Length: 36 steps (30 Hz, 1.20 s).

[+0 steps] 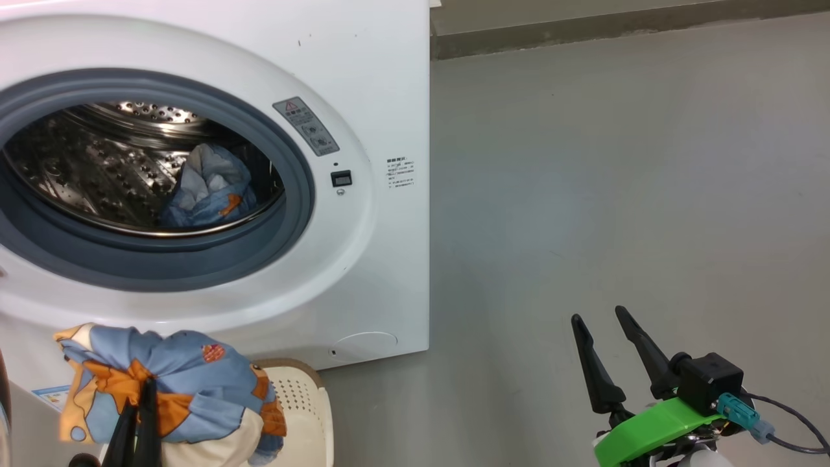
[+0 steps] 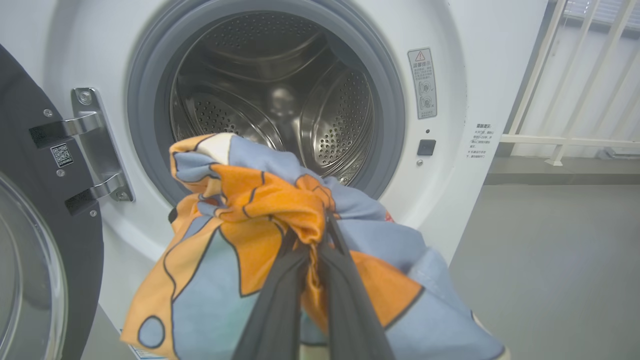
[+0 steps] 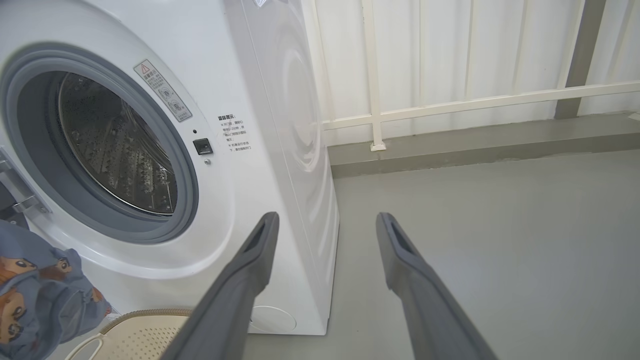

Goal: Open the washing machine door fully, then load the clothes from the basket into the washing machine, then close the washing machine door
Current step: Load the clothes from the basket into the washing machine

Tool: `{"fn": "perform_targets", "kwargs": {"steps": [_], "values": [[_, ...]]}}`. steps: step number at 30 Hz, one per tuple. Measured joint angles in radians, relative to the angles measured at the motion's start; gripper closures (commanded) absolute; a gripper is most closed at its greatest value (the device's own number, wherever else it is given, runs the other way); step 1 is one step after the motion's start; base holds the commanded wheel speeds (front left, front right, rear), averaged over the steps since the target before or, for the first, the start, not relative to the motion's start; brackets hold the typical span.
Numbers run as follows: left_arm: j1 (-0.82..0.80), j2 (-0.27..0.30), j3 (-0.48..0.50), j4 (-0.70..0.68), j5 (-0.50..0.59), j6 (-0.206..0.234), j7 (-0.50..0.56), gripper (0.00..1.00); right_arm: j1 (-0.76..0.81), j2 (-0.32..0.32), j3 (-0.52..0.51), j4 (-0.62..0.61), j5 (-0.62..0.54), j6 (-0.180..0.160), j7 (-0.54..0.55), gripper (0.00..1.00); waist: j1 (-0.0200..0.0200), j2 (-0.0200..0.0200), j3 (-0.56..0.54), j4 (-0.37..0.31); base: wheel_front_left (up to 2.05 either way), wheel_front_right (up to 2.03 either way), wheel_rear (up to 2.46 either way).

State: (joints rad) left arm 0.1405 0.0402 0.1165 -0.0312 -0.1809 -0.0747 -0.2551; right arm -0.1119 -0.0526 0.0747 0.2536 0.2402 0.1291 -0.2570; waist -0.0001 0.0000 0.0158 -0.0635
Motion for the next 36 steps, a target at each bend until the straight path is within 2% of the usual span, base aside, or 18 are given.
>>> {"fn": "perform_targets", "kwargs": {"steps": [15,25,36], "values": [[-0.015,0.0,-0.015,0.023,-0.015,0.0,0.0,1.0,0.009,0.0,0.003,-0.009,0.0,0.0,0.0,0.0,0.0,0.0,0.04,0.0,0.0,0.0,0.0],[-0.141,0.0,-0.007,0.043,-0.027,-0.013,0.0,1.0,-0.012,0.0,0.003,-0.019,0.0,0.0,0.0,0.0,0.0001,0.0,0.123,-0.003,0.0,0.0,0.0],[-0.359,-0.003,0.052,0.084,-0.005,-0.044,0.0,1.0,-0.079,0.0,0.007,-0.04,-0.001,0.0,0.0,0.0,0.0002,0.0,0.249,-0.01,0.0,0.0,0.0]]}}
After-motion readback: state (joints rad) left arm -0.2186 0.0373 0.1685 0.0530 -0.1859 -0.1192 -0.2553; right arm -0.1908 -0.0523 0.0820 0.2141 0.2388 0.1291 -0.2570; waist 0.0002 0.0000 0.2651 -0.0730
